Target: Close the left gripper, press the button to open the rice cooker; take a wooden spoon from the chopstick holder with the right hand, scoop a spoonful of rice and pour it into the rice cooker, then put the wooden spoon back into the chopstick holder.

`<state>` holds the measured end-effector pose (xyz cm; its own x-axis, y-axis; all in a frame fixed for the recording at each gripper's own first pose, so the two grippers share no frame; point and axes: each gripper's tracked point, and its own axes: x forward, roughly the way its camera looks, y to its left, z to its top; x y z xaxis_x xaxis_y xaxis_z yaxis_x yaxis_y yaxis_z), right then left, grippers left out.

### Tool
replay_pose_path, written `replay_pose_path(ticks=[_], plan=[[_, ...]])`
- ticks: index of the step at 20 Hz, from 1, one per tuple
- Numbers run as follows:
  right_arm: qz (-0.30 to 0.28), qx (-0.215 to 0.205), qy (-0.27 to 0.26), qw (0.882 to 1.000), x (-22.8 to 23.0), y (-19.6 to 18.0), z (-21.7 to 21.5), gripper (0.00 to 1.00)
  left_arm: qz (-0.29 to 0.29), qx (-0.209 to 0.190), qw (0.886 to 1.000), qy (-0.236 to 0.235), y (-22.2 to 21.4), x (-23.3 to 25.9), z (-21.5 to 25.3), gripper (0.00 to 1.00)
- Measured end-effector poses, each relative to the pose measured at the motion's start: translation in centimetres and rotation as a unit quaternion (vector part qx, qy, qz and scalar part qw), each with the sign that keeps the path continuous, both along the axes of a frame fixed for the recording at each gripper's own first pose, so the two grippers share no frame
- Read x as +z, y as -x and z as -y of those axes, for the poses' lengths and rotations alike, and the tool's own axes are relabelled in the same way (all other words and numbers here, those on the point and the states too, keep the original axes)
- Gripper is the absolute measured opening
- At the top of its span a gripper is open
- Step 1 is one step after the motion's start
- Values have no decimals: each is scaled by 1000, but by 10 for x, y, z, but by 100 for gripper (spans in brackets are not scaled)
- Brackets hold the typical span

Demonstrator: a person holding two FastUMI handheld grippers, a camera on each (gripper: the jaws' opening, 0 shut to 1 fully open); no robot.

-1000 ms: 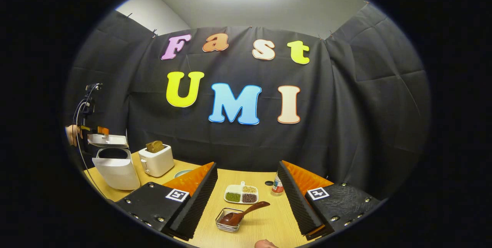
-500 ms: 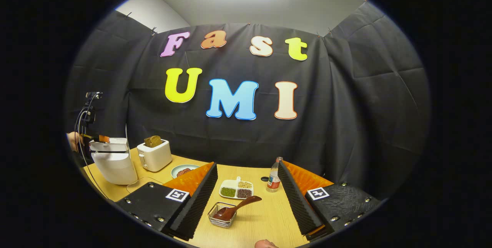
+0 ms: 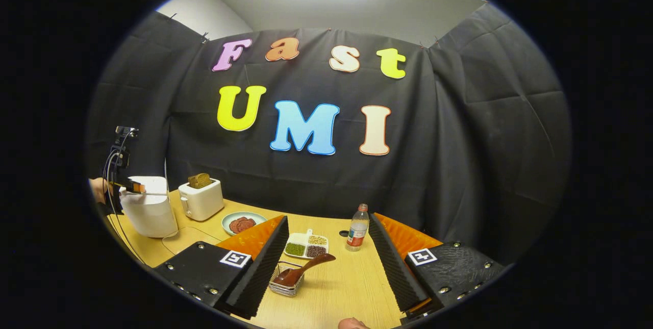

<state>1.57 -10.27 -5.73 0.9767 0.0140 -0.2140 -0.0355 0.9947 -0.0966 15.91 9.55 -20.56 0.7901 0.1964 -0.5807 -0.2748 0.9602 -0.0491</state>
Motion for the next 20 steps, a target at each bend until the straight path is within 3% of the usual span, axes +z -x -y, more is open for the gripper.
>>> replay_pose_path(ticks=[5,9,11,14,20], plan=[[-1,0,-11,1000,-5,1,1,96,-16,-3,1000,26,7,-4,2,99],[0,14,-30,999,-5,-1,-11,96,-5,-20,1000,8,5,1,5,98],[11,24,-30,999,3,-6,-14,96,25,-14,999,26,6,20,9,98],[24,48,-37,998,13,-9,-25,96,92,-30,995,-7,12,69,16,96],[43,78,-55,995,32,-1,-49,96,218,-81,972,-41,64,183,57,97]])
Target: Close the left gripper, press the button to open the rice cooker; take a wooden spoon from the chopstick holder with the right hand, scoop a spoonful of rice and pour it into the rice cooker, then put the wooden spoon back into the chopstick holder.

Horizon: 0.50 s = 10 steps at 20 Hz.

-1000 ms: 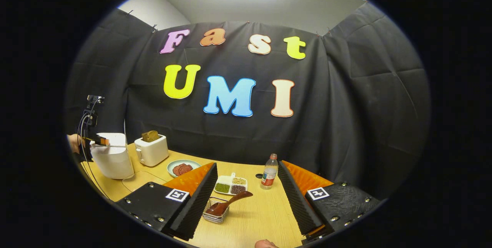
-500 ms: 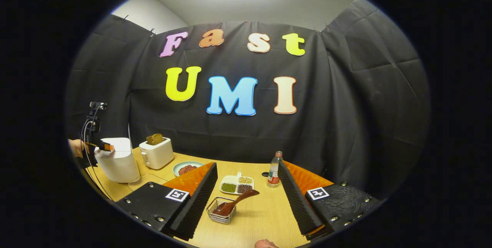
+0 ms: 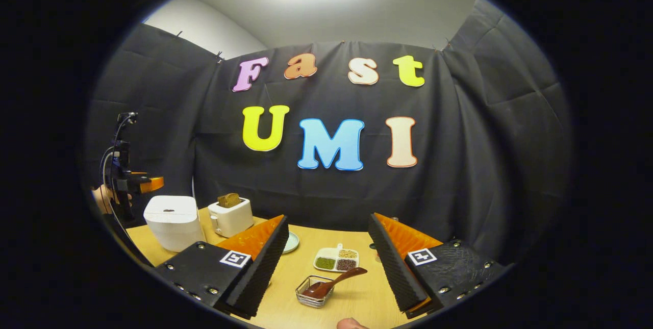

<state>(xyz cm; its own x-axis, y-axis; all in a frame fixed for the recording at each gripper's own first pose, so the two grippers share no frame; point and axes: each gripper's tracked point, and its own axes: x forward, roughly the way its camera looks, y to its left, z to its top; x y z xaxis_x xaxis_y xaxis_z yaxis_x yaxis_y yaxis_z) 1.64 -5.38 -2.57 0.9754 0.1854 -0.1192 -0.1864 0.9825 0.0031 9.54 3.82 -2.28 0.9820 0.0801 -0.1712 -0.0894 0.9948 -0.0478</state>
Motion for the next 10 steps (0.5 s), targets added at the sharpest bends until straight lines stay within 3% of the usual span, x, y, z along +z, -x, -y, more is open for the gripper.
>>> replay_pose_path(ticks=[10], plan=[[38,-50,-37,997,26,50,-25,96,74,-56,996,-15,106,66,15,100]])
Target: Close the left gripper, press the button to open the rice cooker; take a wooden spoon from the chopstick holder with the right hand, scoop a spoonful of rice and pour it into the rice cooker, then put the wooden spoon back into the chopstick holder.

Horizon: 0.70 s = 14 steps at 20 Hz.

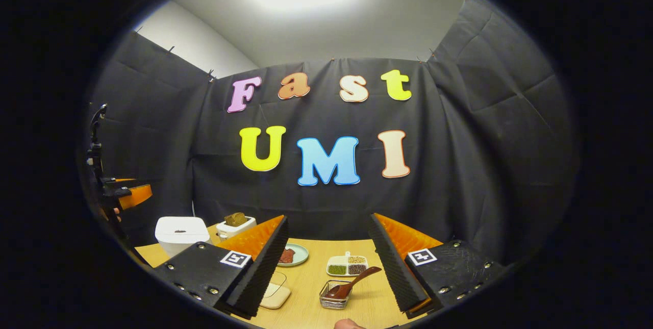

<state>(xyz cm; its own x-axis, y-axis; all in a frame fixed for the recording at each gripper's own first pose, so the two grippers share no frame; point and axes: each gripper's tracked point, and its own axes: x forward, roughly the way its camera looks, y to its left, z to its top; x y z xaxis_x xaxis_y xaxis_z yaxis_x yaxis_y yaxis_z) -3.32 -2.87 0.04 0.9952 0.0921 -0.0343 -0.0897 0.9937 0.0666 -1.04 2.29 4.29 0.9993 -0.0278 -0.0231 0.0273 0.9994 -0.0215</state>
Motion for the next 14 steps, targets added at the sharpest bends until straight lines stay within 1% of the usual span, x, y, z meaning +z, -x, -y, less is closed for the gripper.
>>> replay_pose_path(ticks=[1,2,3,8,14], plan=[[0,-1,-3,1000,0,6,-4,96,6,-4,1000,3,9,3,0,100],[1,-3,-5,1000,0,10,-7,96,10,-4,1000,6,17,7,-2,98],[-1,-7,-6,1000,-1,13,-8,96,13,-4,1000,8,11,9,-1,98],[-1,-11,-9,1000,1,25,-20,96,14,-7,1000,9,28,11,-10,98],[9,-3,1,1000,9,32,-33,96,17,1,1000,13,36,13,-25,98]])
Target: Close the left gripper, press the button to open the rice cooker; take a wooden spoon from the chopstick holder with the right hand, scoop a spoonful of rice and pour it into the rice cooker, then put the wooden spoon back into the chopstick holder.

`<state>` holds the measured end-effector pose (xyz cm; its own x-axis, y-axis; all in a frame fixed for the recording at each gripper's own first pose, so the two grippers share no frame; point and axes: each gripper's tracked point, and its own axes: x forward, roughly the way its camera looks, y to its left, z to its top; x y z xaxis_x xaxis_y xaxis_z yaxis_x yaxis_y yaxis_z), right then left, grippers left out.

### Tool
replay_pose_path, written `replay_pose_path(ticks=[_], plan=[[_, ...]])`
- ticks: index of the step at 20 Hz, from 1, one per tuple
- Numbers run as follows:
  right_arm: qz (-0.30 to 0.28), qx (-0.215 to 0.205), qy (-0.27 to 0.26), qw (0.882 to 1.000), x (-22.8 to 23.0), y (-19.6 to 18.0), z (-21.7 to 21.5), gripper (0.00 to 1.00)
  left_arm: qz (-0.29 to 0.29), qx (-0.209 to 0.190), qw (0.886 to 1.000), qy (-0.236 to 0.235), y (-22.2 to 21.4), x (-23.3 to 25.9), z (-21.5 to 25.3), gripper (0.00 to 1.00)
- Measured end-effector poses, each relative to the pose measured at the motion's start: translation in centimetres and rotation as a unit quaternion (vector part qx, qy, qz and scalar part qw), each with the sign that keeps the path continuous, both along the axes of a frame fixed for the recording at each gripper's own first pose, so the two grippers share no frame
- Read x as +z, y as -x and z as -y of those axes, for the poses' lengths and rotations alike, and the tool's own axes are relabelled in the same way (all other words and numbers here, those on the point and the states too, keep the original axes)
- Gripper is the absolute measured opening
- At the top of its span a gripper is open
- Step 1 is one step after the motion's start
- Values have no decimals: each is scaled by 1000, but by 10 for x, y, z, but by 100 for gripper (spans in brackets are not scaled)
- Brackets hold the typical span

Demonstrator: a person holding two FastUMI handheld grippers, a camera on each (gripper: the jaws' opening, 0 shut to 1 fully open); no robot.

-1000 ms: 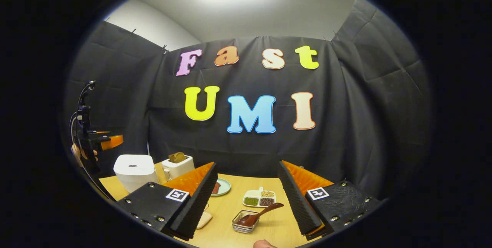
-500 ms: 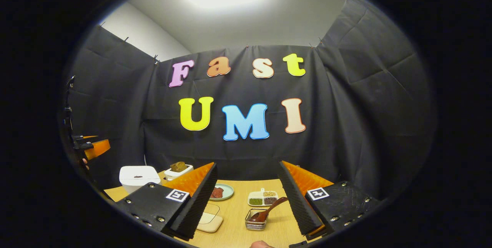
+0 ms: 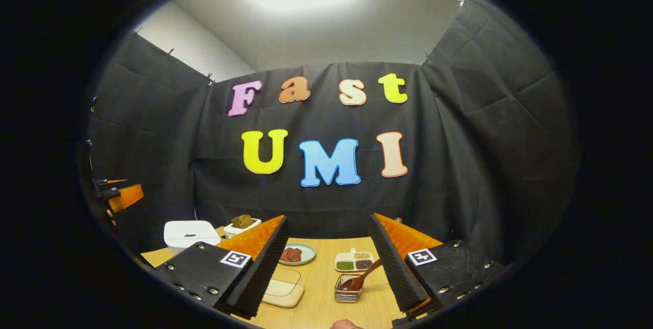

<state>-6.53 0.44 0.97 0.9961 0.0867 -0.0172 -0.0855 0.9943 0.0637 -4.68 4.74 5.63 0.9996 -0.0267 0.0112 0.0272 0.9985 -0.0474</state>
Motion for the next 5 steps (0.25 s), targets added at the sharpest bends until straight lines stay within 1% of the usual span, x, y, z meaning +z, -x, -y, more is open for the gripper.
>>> replay_pose_path(ticks=[3,4,5], plan=[[6,1,3,1000,3,2,-2,96,-7,-1,1000,0,2,-2,-1,98],[6,6,4,1000,5,3,-5,96,-6,1,1000,2,3,-1,-3,95],[5,8,6,1000,5,4,-7,96,-9,3,1000,4,6,-2,-6,95]])
